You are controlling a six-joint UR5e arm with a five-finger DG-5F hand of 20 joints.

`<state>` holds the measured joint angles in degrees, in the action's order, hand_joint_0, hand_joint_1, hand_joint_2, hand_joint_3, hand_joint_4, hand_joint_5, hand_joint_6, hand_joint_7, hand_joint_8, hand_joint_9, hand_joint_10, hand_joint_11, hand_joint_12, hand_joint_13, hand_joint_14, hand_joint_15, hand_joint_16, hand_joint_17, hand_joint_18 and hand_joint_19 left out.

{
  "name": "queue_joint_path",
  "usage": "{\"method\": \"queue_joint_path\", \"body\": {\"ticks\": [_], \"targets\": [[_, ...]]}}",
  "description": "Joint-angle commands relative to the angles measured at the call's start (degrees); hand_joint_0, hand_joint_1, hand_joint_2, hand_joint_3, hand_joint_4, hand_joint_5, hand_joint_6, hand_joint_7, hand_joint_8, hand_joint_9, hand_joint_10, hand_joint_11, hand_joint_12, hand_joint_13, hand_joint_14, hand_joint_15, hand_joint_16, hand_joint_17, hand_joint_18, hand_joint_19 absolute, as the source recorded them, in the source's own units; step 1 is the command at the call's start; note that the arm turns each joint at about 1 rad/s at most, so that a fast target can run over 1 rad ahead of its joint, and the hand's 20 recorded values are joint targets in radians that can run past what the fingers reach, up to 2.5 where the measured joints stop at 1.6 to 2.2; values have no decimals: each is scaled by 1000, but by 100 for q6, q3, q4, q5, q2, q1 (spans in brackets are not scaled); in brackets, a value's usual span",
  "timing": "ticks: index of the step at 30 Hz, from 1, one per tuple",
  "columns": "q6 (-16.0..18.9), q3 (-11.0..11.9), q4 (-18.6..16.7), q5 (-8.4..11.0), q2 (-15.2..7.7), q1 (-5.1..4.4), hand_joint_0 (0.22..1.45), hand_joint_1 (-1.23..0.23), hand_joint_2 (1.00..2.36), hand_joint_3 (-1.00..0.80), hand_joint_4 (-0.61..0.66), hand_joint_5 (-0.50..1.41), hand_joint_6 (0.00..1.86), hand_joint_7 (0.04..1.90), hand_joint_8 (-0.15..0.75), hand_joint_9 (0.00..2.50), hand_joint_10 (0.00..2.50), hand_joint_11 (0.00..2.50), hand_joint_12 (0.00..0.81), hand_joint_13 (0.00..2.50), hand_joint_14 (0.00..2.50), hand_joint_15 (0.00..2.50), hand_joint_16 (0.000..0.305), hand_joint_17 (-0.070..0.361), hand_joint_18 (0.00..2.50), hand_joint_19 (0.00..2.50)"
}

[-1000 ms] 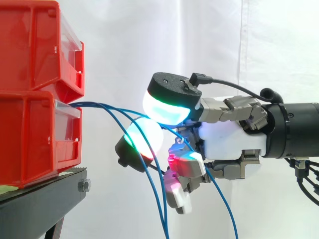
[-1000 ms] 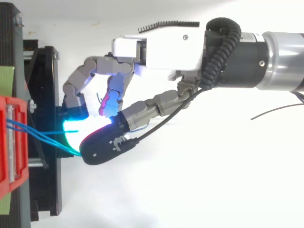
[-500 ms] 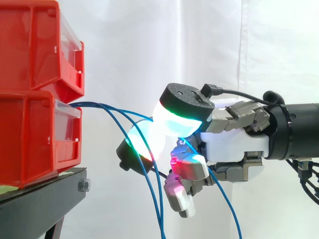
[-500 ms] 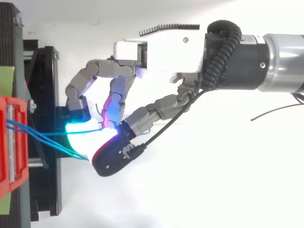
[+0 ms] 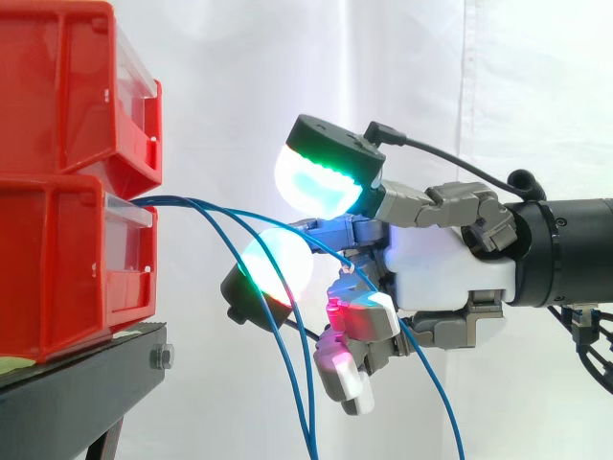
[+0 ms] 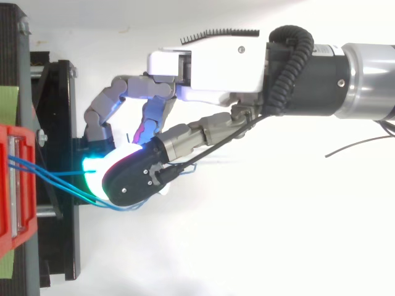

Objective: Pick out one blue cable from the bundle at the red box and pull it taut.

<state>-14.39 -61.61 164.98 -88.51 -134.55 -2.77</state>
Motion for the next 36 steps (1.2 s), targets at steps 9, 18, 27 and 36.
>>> {"method": "queue_joint_path", "body": {"ticks": [9, 18, 27, 36], "targets": [[-2, 0, -10, 9, -1, 5, 585, -650, 1016, -193, 31, -99, 906, 915, 264, 1310, 26, 805, 356, 1072, 23, 626, 56, 127, 877, 748], [-2, 0, -10, 0, -1, 5, 596, -703, 1018, -188, 47, -112, 924, 869, 260, 1273, 28, 822, 350, 1056, 22, 634, 55, 123, 854, 748], [-2, 0, -19, 0, -1, 5, 641, -773, 1017, -254, 1, -123, 933, 914, 245, 1233, 29, 845, 332, 1035, 24, 640, 51, 114, 830, 740], [-2, 0, -19, -26, -1, 5, 721, -814, 1007, -413, -97, -134, 948, 981, 240, 1224, 27, 833, 325, 1041, 23, 627, 50, 113, 841, 719]]}}
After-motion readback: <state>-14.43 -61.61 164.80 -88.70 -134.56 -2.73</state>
